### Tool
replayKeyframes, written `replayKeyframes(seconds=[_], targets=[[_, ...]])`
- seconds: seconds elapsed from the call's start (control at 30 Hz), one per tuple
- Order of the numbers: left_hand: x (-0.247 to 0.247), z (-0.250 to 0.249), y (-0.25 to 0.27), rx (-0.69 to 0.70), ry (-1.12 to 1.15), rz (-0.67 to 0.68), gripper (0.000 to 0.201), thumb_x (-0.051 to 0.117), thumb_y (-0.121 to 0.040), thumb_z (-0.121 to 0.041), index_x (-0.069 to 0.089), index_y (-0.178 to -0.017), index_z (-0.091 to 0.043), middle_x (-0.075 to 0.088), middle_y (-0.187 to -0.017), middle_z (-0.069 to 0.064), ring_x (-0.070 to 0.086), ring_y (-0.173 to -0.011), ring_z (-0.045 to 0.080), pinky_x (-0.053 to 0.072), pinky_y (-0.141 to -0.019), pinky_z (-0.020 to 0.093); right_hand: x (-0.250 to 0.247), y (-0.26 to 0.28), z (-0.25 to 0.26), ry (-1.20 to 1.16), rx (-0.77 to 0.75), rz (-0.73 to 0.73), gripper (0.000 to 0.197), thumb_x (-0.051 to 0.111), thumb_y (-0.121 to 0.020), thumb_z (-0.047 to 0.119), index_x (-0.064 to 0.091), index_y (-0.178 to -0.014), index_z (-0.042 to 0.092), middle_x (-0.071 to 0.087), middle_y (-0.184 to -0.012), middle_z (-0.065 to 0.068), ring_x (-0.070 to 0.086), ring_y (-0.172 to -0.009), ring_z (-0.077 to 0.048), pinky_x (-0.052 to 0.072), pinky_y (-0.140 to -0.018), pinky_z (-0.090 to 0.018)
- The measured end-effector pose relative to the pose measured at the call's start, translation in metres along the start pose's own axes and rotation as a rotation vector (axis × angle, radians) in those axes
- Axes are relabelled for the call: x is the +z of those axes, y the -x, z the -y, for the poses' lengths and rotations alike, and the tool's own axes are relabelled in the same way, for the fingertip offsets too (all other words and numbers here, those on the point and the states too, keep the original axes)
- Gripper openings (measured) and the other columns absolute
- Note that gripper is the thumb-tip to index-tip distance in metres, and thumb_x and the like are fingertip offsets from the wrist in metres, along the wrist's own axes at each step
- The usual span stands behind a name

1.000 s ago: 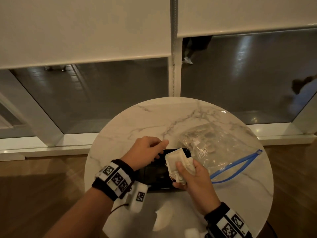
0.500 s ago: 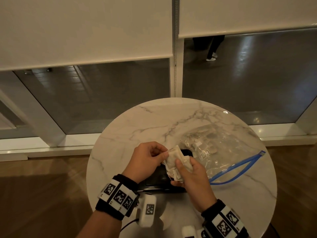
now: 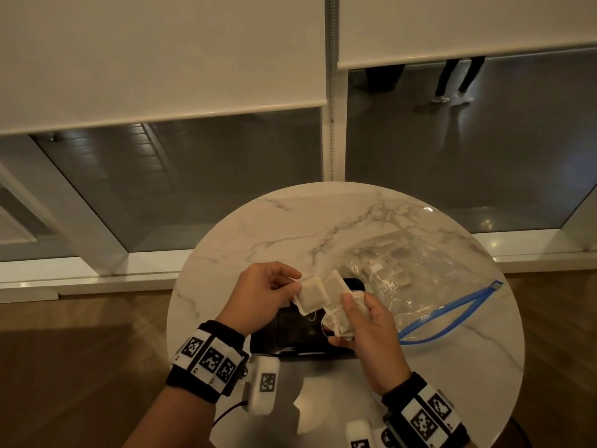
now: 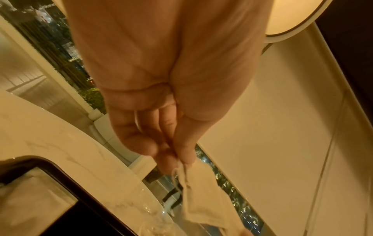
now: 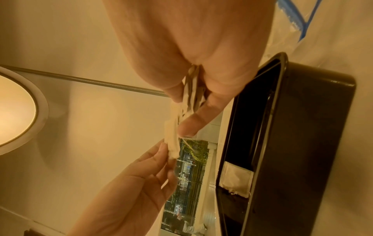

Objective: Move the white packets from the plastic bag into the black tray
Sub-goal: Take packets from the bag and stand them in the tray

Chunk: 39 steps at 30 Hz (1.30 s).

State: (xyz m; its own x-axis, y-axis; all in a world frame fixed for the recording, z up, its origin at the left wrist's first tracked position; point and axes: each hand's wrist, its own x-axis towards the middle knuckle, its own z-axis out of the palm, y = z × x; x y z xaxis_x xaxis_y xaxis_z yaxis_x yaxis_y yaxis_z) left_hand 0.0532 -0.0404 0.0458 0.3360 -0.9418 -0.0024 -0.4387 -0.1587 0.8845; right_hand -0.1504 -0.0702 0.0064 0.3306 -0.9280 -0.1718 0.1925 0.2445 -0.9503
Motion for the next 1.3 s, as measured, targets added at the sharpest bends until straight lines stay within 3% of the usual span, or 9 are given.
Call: replayKeyframes(seconds=[0.1, 0.2, 0.3, 0.47, 0.77, 0.93, 1.13, 1.2, 1.3], targets=[[-0.017, 0.016, -0.003, -0.019, -0.174, -0.109, 0.009, 0.075, -0.089, -0.013, 0.077, -0.088, -0.022, 0.076, -0.077, -0.007, 0.069, -0.072, 0.001, 0.056, -0.070, 0.017, -0.005, -0.002, 0.001, -0.005, 0.007, -0.035, 0.017, 0.054, -0.101, 0.025, 0.068, -0.107, 0.016, 0.075, -0.095, -0.007, 0.075, -0.082, -0.023, 0.062, -0.064, -0.040], [-0.026, 0.036, -0.005, -0.112, -0.345, -0.077, 0.011, 0.073, -0.090, -0.016, 0.075, -0.086, -0.026, 0.073, -0.080, -0.011, 0.067, -0.079, 0.000, 0.049, -0.069, 0.012, -0.011, -0.003, -0.001, -0.015, 0.039, -0.043, 0.018, 0.055, -0.101, 0.025, 0.067, -0.108, 0.015, 0.075, -0.096, -0.007, 0.075, -0.082, -0.024, 0.061, -0.065, -0.039], [-0.023, 0.052, -0.012, -0.153, -0.472, -0.002, 0.015, 0.070, -0.092, -0.018, 0.071, -0.086, -0.031, 0.072, -0.089, -0.008, 0.065, -0.086, 0.010, 0.045, -0.072, 0.017, -0.013, -0.002, -0.006, -0.020, 0.065, -0.051, 0.017, 0.055, -0.101, 0.024, 0.068, -0.106, 0.014, 0.075, -0.096, -0.009, 0.075, -0.083, -0.027, 0.061, -0.064, -0.038], [-0.012, 0.061, -0.026, -0.178, -0.588, 0.016, 0.010, 0.070, -0.091, -0.022, 0.077, -0.090, -0.029, 0.070, -0.093, -0.008, 0.060, -0.085, 0.009, 0.044, -0.074, 0.020, -0.012, 0.000, -0.009, 0.015, 0.063, -0.036, 0.018, 0.055, -0.101, 0.024, 0.068, -0.105, 0.013, 0.075, -0.092, -0.005, 0.075, -0.080, -0.022, 0.061, -0.064, -0.038], [-0.012, 0.057, -0.040, -0.173, -0.737, 0.024, 0.018, 0.065, -0.090, -0.020, 0.081, -0.095, -0.027, 0.070, -0.085, -0.006, 0.067, -0.089, 0.018, 0.054, -0.077, 0.028, -0.014, 0.001, -0.010, 0.014, 0.078, -0.042, 0.017, 0.056, -0.101, 0.023, 0.069, -0.104, 0.013, 0.075, -0.091, -0.004, 0.074, -0.079, -0.019, 0.062, -0.065, -0.040], [-0.011, 0.054, -0.040, -0.152, -0.829, 0.041, 0.020, 0.064, -0.089, -0.017, 0.080, -0.097, -0.025, 0.073, -0.100, -0.002, 0.068, -0.091, 0.021, 0.058, -0.079, 0.034, -0.014, 0.001, -0.011, 0.021, 0.073, -0.040, 0.016, 0.057, -0.101, 0.023, 0.069, -0.103, 0.014, 0.075, -0.092, -0.007, 0.074, -0.079, -0.020, 0.062, -0.064, -0.040], [-0.012, 0.051, -0.043, -0.128, -0.786, -0.001, 0.025, 0.065, -0.089, -0.009, 0.072, -0.110, -0.020, 0.061, -0.109, 0.005, 0.061, -0.101, 0.024, 0.053, -0.083, 0.032, -0.014, 0.002, -0.012, 0.034, 0.068, -0.028, 0.016, 0.056, -0.101, 0.024, 0.069, -0.104, 0.016, 0.075, -0.091, -0.003, 0.074, -0.078, -0.018, 0.062, -0.066, -0.041], [-0.012, 0.047, -0.038, -0.097, -0.693, -0.089, 0.019, 0.067, -0.089, -0.011, 0.071, -0.105, -0.021, 0.060, -0.098, 0.001, 0.061, -0.092, 0.018, 0.047, -0.075, 0.022, -0.015, 0.002, -0.012, 0.053, 0.057, -0.029, 0.015, 0.056, -0.100, 0.025, 0.069, -0.102, 0.016, 0.075, -0.092, -0.004, 0.073, -0.077, -0.017, 0.061, -0.065, -0.041], [-0.006, 0.028, -0.018, -0.031, -0.458, -0.192, 0.004, 0.069, -0.091, -0.021, 0.071, -0.091, -0.024, 0.063, -0.077, -0.007, 0.059, -0.072, 0.006, 0.039, -0.060, 0.010, -0.014, 0.002, -0.012, 0.081, 0.041, -0.016, 0.017, 0.055, -0.100, 0.028, 0.068, -0.104, 0.018, 0.076, -0.094, -0.005, 0.071, -0.076, -0.014, 0.055, -0.059, -0.031]])
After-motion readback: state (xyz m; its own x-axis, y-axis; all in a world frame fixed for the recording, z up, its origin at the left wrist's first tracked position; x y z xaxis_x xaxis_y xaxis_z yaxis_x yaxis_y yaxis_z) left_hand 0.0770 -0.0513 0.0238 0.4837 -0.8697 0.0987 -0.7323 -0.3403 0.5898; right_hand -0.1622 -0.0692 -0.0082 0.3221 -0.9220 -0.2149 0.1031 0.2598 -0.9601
